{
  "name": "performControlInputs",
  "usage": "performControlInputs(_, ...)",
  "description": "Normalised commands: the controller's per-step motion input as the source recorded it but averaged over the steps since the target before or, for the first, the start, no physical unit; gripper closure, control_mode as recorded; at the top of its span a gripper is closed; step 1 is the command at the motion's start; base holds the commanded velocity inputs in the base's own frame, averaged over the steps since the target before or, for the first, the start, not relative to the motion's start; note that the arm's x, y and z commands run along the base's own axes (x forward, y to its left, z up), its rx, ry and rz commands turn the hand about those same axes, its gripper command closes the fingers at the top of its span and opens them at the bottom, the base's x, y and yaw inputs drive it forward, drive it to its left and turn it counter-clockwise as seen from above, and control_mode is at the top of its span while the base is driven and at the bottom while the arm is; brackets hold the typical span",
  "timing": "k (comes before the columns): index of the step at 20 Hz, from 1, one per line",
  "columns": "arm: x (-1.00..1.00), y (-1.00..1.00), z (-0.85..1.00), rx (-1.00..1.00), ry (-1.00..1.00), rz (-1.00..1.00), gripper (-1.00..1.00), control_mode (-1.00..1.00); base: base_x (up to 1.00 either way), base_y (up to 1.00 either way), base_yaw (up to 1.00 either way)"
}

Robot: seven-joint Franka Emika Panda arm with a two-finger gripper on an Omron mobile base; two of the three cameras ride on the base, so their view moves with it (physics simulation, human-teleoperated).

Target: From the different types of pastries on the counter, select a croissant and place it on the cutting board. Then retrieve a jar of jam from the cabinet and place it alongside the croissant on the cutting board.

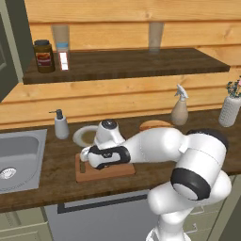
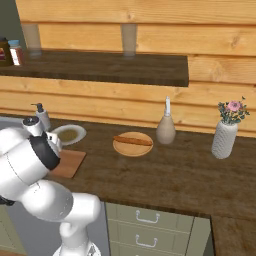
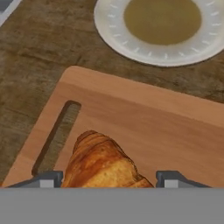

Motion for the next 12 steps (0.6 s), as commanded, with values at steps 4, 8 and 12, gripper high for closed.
performControlInputs(4, 0.20, 0.00, -0.43, -0.08, 0.00, 0.09, 1.00, -1.00, 0.00, 0.00, 0.00)
performControlInputs(8, 0.09, 0.00, -0.26, -0.03, 0.00, 0.09, 1.00, -1.00, 0.00, 0.00, 0.00)
performControlInputs(12, 0.03, 0.00, -0.02, -0.03, -0.01, 0.12, -1.00, -1.00, 0.00, 0.00, 0.00)
